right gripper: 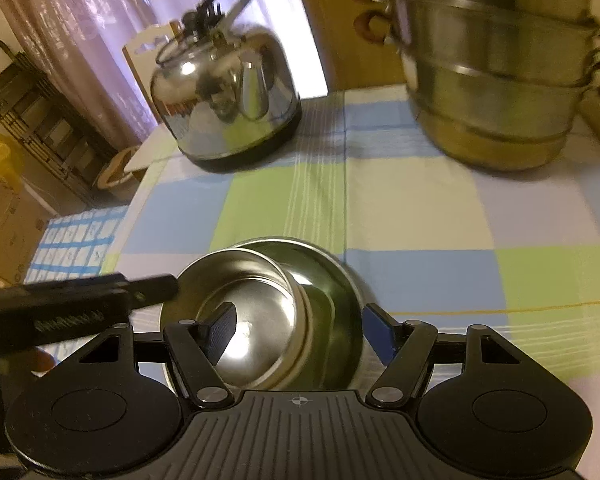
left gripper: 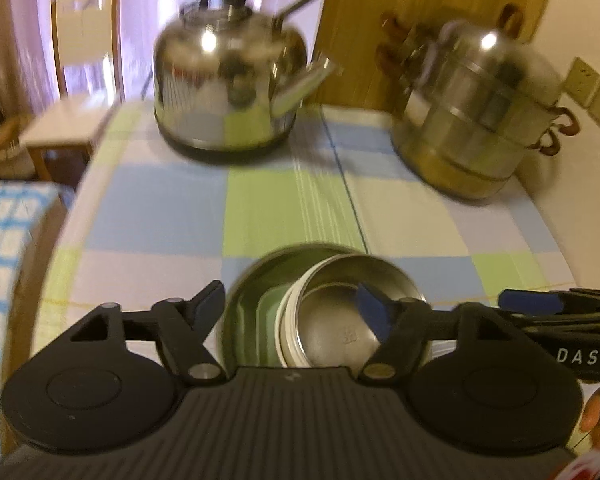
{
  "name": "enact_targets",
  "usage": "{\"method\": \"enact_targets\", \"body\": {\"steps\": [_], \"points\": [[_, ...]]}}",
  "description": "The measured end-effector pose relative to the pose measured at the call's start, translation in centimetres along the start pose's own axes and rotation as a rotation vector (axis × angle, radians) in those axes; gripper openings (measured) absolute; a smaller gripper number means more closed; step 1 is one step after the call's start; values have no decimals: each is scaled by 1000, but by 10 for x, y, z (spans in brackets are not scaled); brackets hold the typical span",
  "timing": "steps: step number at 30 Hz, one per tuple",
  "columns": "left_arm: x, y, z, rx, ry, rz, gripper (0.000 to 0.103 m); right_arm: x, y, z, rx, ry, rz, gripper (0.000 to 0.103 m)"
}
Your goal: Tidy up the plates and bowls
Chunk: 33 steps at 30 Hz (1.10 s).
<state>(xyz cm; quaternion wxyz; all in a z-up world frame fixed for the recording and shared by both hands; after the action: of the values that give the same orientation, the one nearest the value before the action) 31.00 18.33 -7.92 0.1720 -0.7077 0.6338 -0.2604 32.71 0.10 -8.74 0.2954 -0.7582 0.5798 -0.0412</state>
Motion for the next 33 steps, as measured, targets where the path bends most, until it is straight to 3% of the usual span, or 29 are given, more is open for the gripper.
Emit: {"method": "enact_targets", "body": {"steps": [8,16,20,26,33], "points": [[14,38,-58,84,-107,21,85,-2,43,-42,44,13,-74,69],[45,97,-94,74,-198,-5,95,1,96,-68,51,89,-187,69],[65,129,-105,65,-292,14,96,9,120,-80,35,44,-170,69],[85,171,-126,19,-212,-94,95,22,154,-106,30,-14,-145,69],[106,211,-144,-33,-220,-152,94,34,191,-118,-36,-51,-160,69]]}}
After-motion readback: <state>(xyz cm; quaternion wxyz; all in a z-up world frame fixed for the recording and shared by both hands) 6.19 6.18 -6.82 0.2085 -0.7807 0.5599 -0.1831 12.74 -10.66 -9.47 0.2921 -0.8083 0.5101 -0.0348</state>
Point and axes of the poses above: each gripper's, at about its wrist camera, not at the fingertips, and z roughly the way its jaws point, x to its right, y to its underside, the point moved 6 cm from there along z, roughly the way its jaws point, and after that the axes turned 7 degrees about -x, right-handed, at the moved point
